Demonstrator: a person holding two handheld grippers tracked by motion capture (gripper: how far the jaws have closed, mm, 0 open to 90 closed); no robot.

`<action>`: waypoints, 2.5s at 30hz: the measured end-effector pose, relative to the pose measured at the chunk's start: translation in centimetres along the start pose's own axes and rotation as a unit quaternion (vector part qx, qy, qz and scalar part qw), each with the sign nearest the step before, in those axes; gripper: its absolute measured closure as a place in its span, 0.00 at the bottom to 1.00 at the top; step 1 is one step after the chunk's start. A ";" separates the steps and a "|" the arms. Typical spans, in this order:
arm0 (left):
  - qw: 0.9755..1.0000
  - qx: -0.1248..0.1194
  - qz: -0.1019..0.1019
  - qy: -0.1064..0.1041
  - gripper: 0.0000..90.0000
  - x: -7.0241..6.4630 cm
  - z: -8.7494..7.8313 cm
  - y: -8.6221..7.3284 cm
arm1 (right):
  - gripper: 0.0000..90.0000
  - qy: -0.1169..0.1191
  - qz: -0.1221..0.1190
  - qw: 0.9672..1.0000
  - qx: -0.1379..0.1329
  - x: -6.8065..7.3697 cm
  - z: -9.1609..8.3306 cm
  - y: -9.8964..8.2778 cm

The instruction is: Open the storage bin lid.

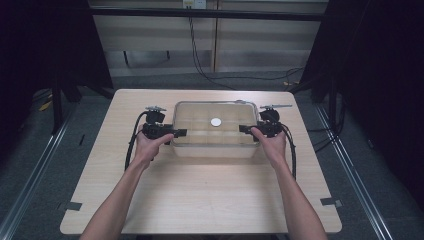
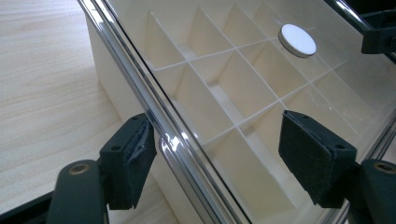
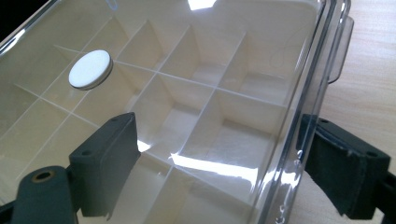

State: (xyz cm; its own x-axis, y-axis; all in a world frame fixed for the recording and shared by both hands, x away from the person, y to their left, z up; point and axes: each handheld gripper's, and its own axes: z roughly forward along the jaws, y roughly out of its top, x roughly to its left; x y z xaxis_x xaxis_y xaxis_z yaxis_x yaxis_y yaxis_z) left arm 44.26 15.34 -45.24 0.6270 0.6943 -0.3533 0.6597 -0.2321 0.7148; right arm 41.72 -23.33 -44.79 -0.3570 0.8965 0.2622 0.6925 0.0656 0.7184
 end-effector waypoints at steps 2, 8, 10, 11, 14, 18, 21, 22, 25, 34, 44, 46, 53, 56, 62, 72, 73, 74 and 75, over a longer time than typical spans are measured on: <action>1.000 0.000 -0.002 -0.001 0.31 0.0 0.0 0.0 | 0.17 0.001 0.003 1.000 -0.004 0.0 -0.1 0.0; 1.000 -0.002 0.004 0.003 0.31 -0.1 -0.3 -0.1 | 0.19 0.015 0.012 1.000 -0.011 -0.3 -0.4 0.0; 1.000 -0.001 0.007 0.005 0.32 -0.2 -0.3 -0.1 | 0.19 0.017 0.010 1.000 -0.012 -0.4 -0.5 -0.1; 1.000 -0.003 0.006 0.005 0.32 -0.2 -0.2 0.0 | 0.19 0.016 0.009 1.000 -0.012 -0.4 -0.5 -0.1; 1.000 0.000 0.009 0.006 0.31 -0.2 -0.3 0.0 | 0.19 0.017 0.008 1.000 -0.013 -0.3 -0.5 -0.1; 1.000 0.001 0.011 0.009 0.32 -0.3 -0.3 0.1 | 0.21 0.013 0.006 1.000 -0.008 -0.3 -0.6 0.0; 1.000 -0.004 0.016 0.012 0.34 -0.4 -0.5 0.1 | 0.22 0.019 0.012 1.000 -0.015 -0.5 -0.8 0.0; 1.000 -0.004 0.017 0.012 0.35 -0.4 -0.6 0.2 | 0.23 0.022 0.013 0.999 -0.018 -0.5 -0.9 0.0; 1.000 -0.007 0.017 0.018 0.35 -0.6 -0.7 0.2 | 0.23 0.025 0.013 0.999 -0.026 -0.5 -1.0 0.0; 0.999 -0.017 0.025 0.017 0.40 -0.8 -1.2 0.2 | 0.25 0.037 0.021 0.998 -0.050 -0.4 -2.0 0.1; 0.999 -0.037 0.029 0.017 0.51 -0.8 -2.0 0.3 | 0.38 0.041 0.022 0.997 -0.069 -0.6 -3.0 -0.1; 0.999 -0.037 0.031 0.015 0.51 -0.9 -2.1 0.2 | 0.41 0.041 0.020 0.996 -0.075 -0.6 -3.1 -0.3; 0.998 -0.051 0.033 -0.010 0.53 -1.3 -2.6 0.2 | 0.51 0.057 0.019 0.995 -0.080 -0.4 -3.4 -0.4; 0.998 -0.051 0.034 -0.005 0.52 -1.5 -2.6 0.3 | 0.56 0.052 0.021 0.994 -0.093 0.0 -3.7 -0.2; 0.997 -0.066 0.028 -0.007 0.59 -1.4 -3.2 0.5 | 0.60 0.058 0.023 0.993 -0.098 -0.2 -4.3 -0.1; 0.996 -0.080 0.032 -0.009 0.65 -1.7 -4.2 0.5 | 0.66 0.073 0.031 0.991 -0.107 -0.2 -5.2 -0.2; 0.996 -0.083 0.033 -0.009 0.65 -1.8 -4.3 0.5 | 0.67 0.075 0.030 0.991 -0.108 -0.2 -5.3 -0.3; 0.996 -0.082 0.035 -0.009 0.66 -1.7 -4.4 0.5 | 0.67 0.075 0.028 0.991 -0.109 -0.2 -5.4 -0.3; 0.996 -0.084 0.035 -0.009 0.67 -1.8 -4.5 0.6 | 0.68 0.077 0.032 0.990 -0.111 -0.1 -5.5 -0.4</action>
State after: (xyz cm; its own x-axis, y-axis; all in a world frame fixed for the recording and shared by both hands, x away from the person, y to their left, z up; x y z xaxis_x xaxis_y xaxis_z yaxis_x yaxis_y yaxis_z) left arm 41.65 17.05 -41.51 0.6778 0.6675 -0.3085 0.5364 -0.1619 0.8283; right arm 38.01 -25.90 -41.56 -0.4210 0.8167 0.3945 0.5684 -0.1014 0.8165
